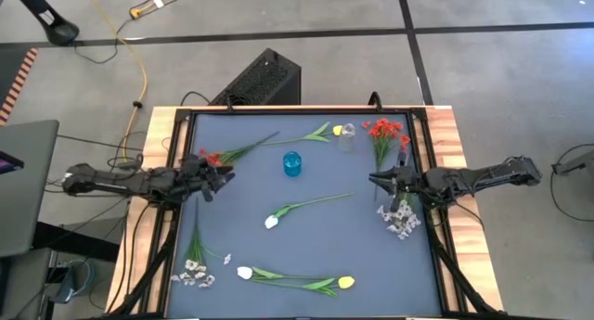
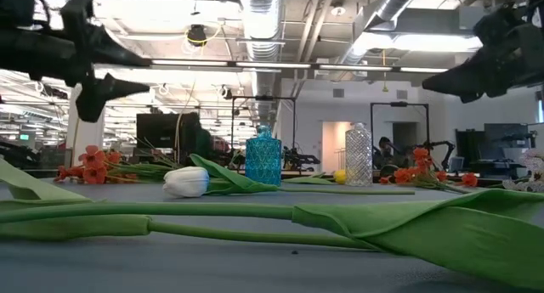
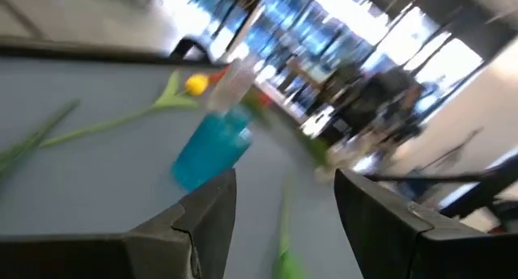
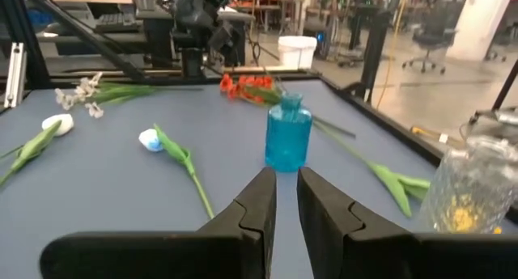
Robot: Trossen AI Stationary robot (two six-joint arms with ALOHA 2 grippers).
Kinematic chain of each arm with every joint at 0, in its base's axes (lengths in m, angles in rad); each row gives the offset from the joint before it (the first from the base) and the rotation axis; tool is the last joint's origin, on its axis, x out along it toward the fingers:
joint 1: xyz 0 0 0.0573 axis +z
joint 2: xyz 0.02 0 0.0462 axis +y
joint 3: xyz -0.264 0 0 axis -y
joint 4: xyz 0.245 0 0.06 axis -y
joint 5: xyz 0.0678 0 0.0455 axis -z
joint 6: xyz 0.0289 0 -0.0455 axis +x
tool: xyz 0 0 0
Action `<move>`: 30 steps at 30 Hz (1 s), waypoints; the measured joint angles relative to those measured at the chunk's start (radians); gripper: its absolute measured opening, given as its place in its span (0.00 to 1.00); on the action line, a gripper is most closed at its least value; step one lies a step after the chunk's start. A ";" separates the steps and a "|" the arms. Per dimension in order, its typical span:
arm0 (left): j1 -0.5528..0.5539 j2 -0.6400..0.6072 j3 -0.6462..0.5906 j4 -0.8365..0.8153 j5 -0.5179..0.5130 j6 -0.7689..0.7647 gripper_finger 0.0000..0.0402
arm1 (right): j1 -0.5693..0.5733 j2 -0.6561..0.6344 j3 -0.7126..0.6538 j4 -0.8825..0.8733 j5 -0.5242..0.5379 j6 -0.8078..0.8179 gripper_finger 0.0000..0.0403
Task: Sort flowers into vase by color
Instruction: Put the top white tulip into the transparent vase
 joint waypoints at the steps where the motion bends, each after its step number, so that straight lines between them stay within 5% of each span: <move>1: 0.000 0.040 0.019 0.001 0.000 0.000 0.50 | 0.000 0.000 0.000 0.009 0.000 -0.010 0.20; 18: 0.000 0.814 0.592 -0.058 0.125 0.378 0.50 | 0.000 0.000 0.001 0.044 -0.020 -0.065 0.20; 30: 0.001 1.340 0.855 0.015 0.161 0.524 0.50 | 0.001 0.113 0.002 0.104 -0.076 -0.031 0.20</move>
